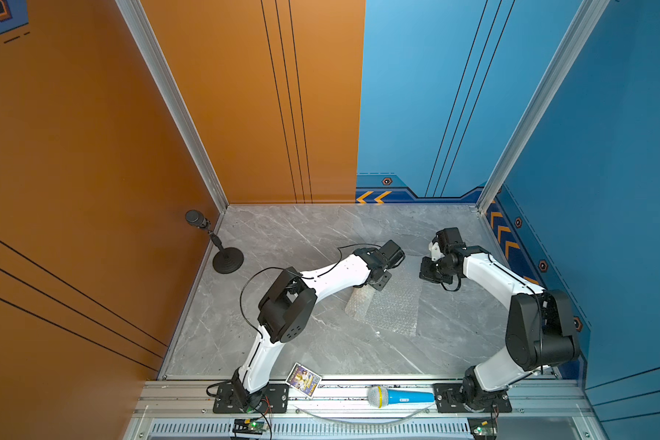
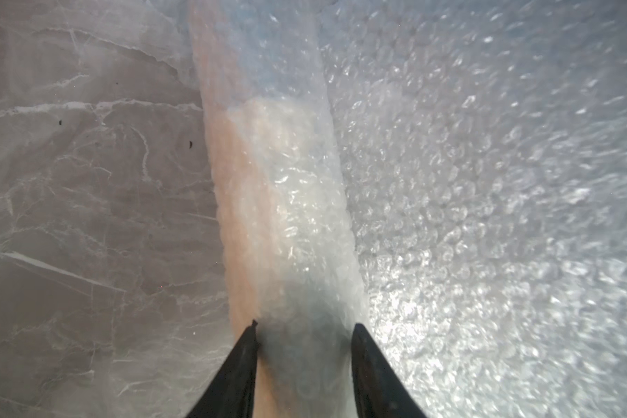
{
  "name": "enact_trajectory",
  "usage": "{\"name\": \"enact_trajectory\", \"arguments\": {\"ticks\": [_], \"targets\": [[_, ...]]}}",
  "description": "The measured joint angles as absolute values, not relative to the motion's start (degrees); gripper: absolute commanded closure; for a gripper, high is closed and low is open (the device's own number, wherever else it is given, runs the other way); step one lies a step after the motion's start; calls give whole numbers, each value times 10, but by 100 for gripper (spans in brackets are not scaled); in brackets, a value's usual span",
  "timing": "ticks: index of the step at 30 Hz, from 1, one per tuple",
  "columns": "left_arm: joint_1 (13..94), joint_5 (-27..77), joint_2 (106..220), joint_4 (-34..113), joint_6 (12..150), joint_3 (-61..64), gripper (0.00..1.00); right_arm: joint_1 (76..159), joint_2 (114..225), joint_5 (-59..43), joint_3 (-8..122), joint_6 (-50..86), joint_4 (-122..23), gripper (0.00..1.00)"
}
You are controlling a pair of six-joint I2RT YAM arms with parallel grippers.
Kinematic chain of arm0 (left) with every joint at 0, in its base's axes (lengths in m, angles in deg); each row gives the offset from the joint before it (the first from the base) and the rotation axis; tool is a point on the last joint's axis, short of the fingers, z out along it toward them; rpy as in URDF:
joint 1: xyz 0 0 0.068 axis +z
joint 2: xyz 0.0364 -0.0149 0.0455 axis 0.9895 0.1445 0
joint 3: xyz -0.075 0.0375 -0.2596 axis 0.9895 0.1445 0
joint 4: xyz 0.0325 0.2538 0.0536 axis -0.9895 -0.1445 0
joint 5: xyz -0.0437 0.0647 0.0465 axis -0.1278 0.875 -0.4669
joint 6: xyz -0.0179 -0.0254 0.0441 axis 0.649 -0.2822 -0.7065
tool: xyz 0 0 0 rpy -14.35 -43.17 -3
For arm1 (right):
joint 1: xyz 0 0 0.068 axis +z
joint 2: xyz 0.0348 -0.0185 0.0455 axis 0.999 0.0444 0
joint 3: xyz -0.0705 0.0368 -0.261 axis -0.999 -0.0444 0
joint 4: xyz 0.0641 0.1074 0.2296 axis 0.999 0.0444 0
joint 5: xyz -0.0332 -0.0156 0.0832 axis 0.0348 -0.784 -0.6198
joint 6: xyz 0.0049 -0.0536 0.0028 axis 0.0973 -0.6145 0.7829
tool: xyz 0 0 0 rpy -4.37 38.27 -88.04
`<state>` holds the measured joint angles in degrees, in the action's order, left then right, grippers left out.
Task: Unwrap the vase from the bubble wrap
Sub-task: Unwrap the bubble wrap at the center of the board.
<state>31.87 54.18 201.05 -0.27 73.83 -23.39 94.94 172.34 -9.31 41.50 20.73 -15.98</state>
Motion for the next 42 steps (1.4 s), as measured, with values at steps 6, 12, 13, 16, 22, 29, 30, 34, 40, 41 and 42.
{"name": "enact_trajectory", "arguments": {"ticks": [6,12,13,16,22,29,30,34,40,41,42], "targets": [[337,536,1996,13,740,-210,57,946,1723,-96,414,203,-160,100],[369,501,1964,47,754,-166,58,938,1723,-106,410,197,-160,100],[376,496,1958,51,757,-159,57,937,1723,-108,410,197,-160,100],[400,482,1942,64,768,-139,57,936,1723,-108,410,195,-160,100],[441,466,1929,88,784,-108,58,932,1723,-108,410,193,-160,100],[460,457,1929,88,794,-78,58,915,1723,-108,410,187,-160,100],[459,453,1929,86,794,-74,58,912,1723,-108,410,186,-160,100],[460,442,1929,83,795,-65,58,903,1723,-108,410,182,-160,100],[460,438,1912,80,795,-44,58,893,1723,-108,410,178,-160,100],[461,438,1905,77,795,-42,57,892,1723,-108,410,178,-160,100],[461,438,1897,76,795,-40,57,889,1723,-108,410,175,-160,100]]}}
